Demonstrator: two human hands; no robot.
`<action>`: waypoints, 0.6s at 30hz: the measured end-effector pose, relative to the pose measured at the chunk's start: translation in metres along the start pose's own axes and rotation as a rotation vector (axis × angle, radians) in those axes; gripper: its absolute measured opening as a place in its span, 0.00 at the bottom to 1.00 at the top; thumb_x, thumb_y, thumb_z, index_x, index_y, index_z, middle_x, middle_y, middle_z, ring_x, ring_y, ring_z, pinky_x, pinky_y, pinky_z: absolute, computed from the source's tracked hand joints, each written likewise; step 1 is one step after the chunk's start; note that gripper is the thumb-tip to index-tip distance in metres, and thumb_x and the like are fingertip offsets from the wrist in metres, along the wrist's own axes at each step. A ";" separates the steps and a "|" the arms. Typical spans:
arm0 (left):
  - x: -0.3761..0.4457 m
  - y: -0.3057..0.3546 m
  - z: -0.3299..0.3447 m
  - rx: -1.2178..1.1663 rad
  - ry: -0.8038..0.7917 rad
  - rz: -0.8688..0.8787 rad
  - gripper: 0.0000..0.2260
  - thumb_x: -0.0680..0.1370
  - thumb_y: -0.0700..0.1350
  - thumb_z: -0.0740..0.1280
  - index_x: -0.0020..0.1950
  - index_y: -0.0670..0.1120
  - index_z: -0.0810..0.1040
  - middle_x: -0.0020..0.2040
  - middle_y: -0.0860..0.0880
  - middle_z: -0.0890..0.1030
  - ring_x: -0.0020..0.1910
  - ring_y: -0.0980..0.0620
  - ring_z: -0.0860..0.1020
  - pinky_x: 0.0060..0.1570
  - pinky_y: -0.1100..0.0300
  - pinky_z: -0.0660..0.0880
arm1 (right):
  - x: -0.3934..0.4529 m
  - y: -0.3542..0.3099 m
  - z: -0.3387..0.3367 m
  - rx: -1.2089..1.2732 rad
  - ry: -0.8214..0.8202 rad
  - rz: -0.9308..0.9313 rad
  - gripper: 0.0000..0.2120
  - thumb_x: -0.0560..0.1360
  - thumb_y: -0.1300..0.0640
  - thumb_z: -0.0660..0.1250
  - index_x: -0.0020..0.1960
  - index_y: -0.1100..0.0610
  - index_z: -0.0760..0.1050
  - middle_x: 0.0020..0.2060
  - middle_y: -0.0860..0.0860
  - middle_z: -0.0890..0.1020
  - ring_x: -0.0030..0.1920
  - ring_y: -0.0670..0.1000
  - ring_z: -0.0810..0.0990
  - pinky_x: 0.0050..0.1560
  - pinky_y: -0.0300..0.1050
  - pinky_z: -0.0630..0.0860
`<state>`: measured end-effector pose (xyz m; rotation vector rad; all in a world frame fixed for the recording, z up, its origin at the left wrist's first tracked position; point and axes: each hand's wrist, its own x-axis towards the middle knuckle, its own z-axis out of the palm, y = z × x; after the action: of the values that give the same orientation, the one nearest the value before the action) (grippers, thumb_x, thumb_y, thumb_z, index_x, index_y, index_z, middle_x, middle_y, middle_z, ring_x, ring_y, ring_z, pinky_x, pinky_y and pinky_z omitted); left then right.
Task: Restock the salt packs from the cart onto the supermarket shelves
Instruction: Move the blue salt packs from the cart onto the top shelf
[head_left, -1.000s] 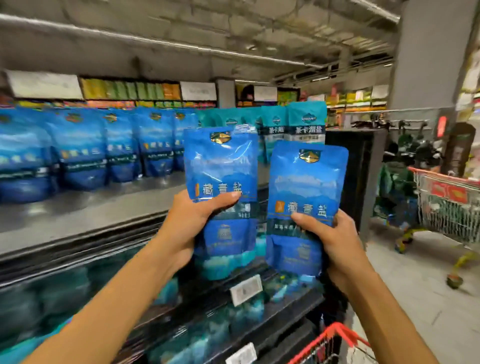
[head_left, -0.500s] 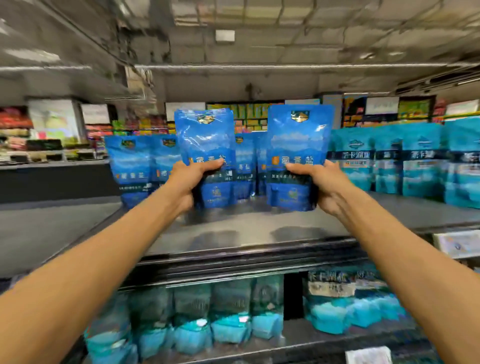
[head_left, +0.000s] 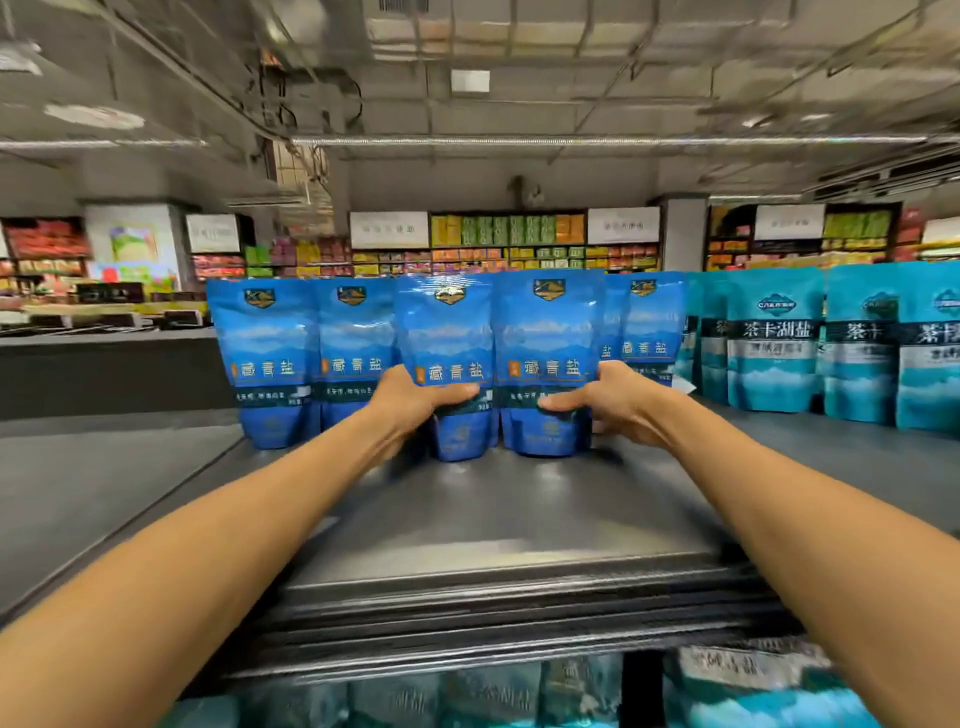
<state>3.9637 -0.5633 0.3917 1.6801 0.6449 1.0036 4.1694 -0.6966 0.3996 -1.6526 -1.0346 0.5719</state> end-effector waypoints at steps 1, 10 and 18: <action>-0.003 -0.002 -0.004 0.103 -0.003 0.011 0.17 0.66 0.42 0.80 0.53 0.40 0.84 0.42 0.52 0.86 0.38 0.60 0.84 0.49 0.58 0.82 | -0.003 0.000 -0.003 -0.112 0.029 -0.005 0.34 0.59 0.48 0.85 0.57 0.62 0.75 0.51 0.53 0.82 0.49 0.52 0.78 0.41 0.46 0.75; -0.001 0.000 -0.010 0.520 0.042 -0.073 0.21 0.65 0.50 0.81 0.44 0.43 0.72 0.36 0.47 0.85 0.29 0.52 0.81 0.26 0.57 0.77 | -0.001 -0.006 0.005 -0.224 0.163 0.033 0.36 0.63 0.50 0.83 0.61 0.66 0.70 0.38 0.53 0.79 0.30 0.52 0.78 0.30 0.46 0.74; 0.016 -0.006 -0.014 0.441 0.028 -0.071 0.26 0.66 0.42 0.81 0.55 0.43 0.68 0.35 0.45 0.85 0.30 0.51 0.83 0.28 0.56 0.81 | 0.015 -0.003 0.019 -0.196 0.247 0.017 0.35 0.66 0.51 0.81 0.64 0.65 0.70 0.48 0.57 0.83 0.37 0.54 0.84 0.44 0.54 0.84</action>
<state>3.9604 -0.5417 0.3924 2.0085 0.9925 0.8771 4.1611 -0.6736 0.3980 -1.8527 -0.9171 0.2737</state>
